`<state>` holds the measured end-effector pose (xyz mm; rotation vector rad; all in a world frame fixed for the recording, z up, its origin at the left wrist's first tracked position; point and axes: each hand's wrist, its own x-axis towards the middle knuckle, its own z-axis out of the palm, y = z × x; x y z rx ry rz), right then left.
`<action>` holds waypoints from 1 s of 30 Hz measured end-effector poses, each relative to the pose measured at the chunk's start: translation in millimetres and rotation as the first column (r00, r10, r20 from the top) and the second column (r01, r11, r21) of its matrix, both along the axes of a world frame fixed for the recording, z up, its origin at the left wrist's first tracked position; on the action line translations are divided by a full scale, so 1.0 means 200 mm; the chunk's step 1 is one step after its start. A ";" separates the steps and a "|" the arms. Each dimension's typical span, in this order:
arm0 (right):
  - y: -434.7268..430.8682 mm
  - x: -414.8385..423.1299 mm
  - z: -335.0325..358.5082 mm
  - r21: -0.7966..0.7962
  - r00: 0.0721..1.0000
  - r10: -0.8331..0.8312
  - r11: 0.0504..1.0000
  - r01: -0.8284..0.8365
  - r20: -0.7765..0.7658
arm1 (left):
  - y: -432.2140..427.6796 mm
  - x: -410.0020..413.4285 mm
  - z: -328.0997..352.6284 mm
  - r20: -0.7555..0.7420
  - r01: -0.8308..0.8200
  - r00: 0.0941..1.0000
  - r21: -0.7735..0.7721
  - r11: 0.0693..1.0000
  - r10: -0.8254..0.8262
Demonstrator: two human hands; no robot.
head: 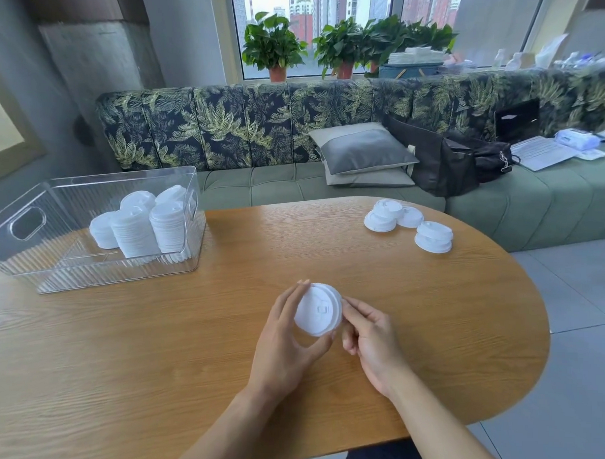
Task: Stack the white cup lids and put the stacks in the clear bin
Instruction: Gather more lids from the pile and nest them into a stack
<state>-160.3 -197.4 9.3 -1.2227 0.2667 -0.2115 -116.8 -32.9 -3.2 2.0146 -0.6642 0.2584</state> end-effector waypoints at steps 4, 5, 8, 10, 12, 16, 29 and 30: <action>-0.01 -0.01 0.01 0.050 1.000 0.012 0.999 -0.011 -0.011 | 0.00 0.00 -0.01 -0.011 0.017 1.000 0.000 1.000 -0.017; -0.01 -0.01 0.01 0.060 1.000 0.019 0.998 -0.018 -0.013 | 0.00 0.00 -0.01 -0.011 0.019 1.000 0.002 1.000 -0.019; -0.01 -0.01 0.01 0.043 0.999 0.041 0.998 -0.041 -0.010 | 0.00 0.01 -0.02 -0.013 0.026 1.000 0.005 1.000 -0.026; -0.01 -0.01 0.01 0.020 0.999 0.041 0.999 -0.041 -0.003 | 0.00 0.01 -0.02 -0.011 0.033 0.999 0.003 0.999 -0.033; -0.01 -0.02 0.00 -0.001 0.999 0.038 0.999 -0.038 -0.002 | 0.00 0.01 -0.02 -0.008 0.036 0.999 0.009 0.999 -0.036; -0.02 -0.01 0.00 0.007 0.998 0.069 0.998 -0.069 0.002 | 0.00 0.01 -0.03 -0.024 0.034 0.999 0.029 0.999 -0.033; 0.02 -0.02 0.00 -0.238 1.000 0.012 0.971 -0.006 0.022 | 0.04 0.04 0.07 -0.456 -0.080 0.886 -0.331 0.940 -0.085; 0.02 -0.01 -0.01 -0.262 1.000 0.010 0.965 -0.003 0.024 | 0.05 0.05 0.07 -0.471 -0.081 0.877 -0.346 0.935 -0.099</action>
